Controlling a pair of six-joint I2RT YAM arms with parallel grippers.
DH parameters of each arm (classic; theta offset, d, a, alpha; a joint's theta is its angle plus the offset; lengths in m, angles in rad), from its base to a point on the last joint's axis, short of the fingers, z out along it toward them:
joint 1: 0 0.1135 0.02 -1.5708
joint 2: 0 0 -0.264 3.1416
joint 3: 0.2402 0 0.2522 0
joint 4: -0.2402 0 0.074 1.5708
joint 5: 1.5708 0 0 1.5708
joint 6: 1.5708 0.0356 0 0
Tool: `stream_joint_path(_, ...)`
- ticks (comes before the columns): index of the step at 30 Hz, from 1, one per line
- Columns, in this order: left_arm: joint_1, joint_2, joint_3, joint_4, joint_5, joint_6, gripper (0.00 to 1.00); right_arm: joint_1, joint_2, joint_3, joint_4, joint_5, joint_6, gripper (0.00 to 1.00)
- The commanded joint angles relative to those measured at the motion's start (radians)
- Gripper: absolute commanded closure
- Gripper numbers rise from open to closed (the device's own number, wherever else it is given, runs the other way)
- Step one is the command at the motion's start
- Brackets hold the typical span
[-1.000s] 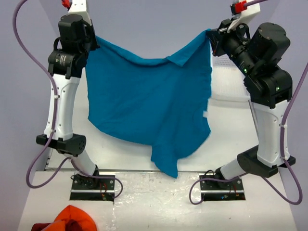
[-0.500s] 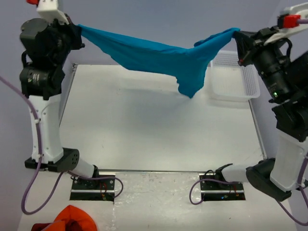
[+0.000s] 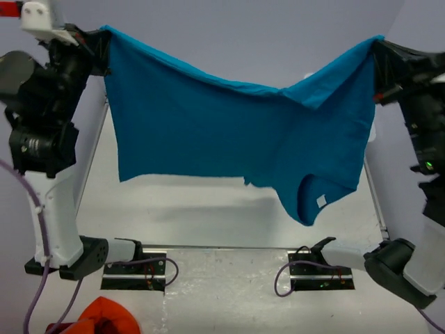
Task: Fold and stack the t-shirts
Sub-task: Flatten out the tshirt
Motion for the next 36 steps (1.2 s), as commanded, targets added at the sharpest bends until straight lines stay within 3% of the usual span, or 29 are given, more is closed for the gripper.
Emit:
stream_joint_path(1,0.003,0.183,-0.126,0.104,0.008,-0.027,1.0,-0.095,0.204,-0.06,0.093,-0.009,-0.037,1.0)
stream_joint_path(3,0.003,0.258,-0.105,0.147,-0.029,-0.021,1.0,-0.161,0.326,-0.052,0.154,-0.07,-0.026,1.0)
stream_joint_path(8,0.021,0.567,0.112,0.132,-0.074,0.051,1.0,-0.246,0.589,0.091,0.168,-0.141,-0.023,1.0)
stream_joint_path(12,0.125,0.697,0.148,0.213,-0.023,0.01,1.0,-0.316,0.646,0.066,0.236,-0.184,-0.021,1.0)
stream_joint_path(18,0.24,0.763,0.211,0.314,0.072,-0.024,1.0,-0.355,0.683,0.11,0.256,-0.189,-0.05,1.0)
stream_joint_path(25,0.253,0.717,0.21,0.373,0.1,-0.013,1.0,-0.358,0.659,0.181,0.263,-0.205,-0.061,1.0)
stream_joint_path(32,0.263,0.766,0.117,0.341,0.136,-0.052,1.0,-0.376,0.676,0.005,0.231,-0.219,-0.027,1.0)
stream_joint_path(36,0.253,0.786,-0.013,0.304,0.117,-0.056,1.0,-0.376,0.685,-0.122,0.187,-0.205,-0.02,1.0)
